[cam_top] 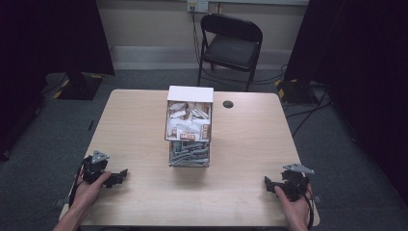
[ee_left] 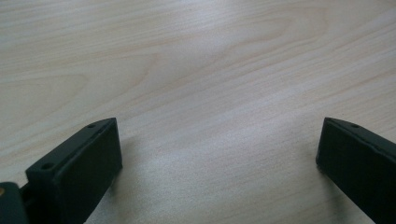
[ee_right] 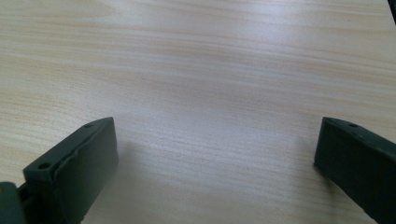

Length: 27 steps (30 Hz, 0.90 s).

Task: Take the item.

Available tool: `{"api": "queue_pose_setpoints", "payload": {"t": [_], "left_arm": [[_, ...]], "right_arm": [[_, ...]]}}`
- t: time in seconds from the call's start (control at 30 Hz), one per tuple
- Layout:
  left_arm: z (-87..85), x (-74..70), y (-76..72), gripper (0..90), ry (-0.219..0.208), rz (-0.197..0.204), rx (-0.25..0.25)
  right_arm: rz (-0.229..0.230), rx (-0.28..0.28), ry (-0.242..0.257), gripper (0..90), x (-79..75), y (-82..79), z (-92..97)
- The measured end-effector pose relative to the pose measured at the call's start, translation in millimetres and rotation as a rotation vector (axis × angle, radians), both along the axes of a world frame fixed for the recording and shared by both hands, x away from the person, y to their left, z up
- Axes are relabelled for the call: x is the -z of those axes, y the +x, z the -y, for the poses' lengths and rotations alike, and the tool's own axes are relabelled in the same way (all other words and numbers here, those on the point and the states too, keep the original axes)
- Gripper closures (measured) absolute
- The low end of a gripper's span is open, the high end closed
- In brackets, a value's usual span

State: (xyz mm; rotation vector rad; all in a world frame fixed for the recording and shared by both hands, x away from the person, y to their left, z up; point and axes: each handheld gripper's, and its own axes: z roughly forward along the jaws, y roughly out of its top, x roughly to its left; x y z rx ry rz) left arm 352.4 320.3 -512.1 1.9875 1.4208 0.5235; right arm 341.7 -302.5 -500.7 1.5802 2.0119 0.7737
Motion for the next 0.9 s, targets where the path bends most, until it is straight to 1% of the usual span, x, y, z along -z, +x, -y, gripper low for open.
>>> {"api": "queue_pose_setpoints", "payload": {"t": [0.13, 0.23, 0.33, 0.37, 0.4, 0.43, 0.47, 0.53, 0.63, 0.67, 0.77, 0.8, 0.87, 0.9], "left_arm": [[0.1, 0.1, 0.0, 0.0, 0.000, 0.002, -0.001], [0.0, 0.0, 0.0, 0.0, 0.000, 0.000, 0.000], [0.0, 0.0, 0.0, 0.0, 0.000, 0.000, 0.000], [0.0, 0.0, 0.0, 0.0, 0.000, 0.000, 0.000], [0.1, 0.1, 0.0, 0.0, 0.000, 0.001, 0.000], [0.1, 0.1, 0.0, 0.0, 0.000, 0.001, 0.000], [0.2, 0.1, 0.0, 0.0, -0.002, 0.001, -0.002], [0.0, 0.0, 0.0, 0.0, 0.000, 0.000, 0.000], [0.0, 0.0, 0.0, 0.0, 0.000, 0.000, 0.000], [0.0, 0.0, 0.0, 0.0, 0.000, 0.000, 0.000], [0.0, 0.0, 0.0, 0.0, 0.000, 0.000, 0.000], [0.1, 0.1, 0.0, 0.0, 0.000, 0.001, 0.000], [0.0, 0.1, 0.0, 0.0, 0.000, 0.001, 0.000], [0.0, 0.1, 0.0, 0.0, 0.000, 0.001, 0.000]], "right_arm": [[0.001, 0.018, 0.007, 0.0, -0.1, -0.5, -1.1], [0.004, 0.017, 0.007, 0.0, -0.2, -2.1, -1.9], [0.005, 0.016, 0.009, 1.9, -0.7, -2.9, -1.8], [0.011, 0.018, 0.020, 7.0, -1.7, -3.5, -1.2], [0.019, 0.011, 0.027, 13.1, -2.5, -4.2, -0.8], [0.027, 0.002, 0.033, 16.6, -3.4, -4.7, -0.7], [0.024, -0.007, 0.046, 15.1, -3.9, -4.6, -1.0], [0.021, -0.010, 0.045, 14.9, -4.0, -4.6, -3.2], [0.019, -0.037, 0.061, 18.8, -5.2, -4.7, -6.1], [0.021, -0.045, 0.067, 18.9, -5.5, -5.0, -7.0], [0.021, -0.050, 0.075, 20.3, -6.0, -5.3, -8.2], [0.020, -0.066, 0.084, 23.2, -7.2, -6.1, -8.8], [0.035, -0.075, 0.100, 24.9, -8.9, -7.0, -9.0], [0.035, -0.075, 0.100, 24.9, -8.9, -7.0, -9.0]]}}
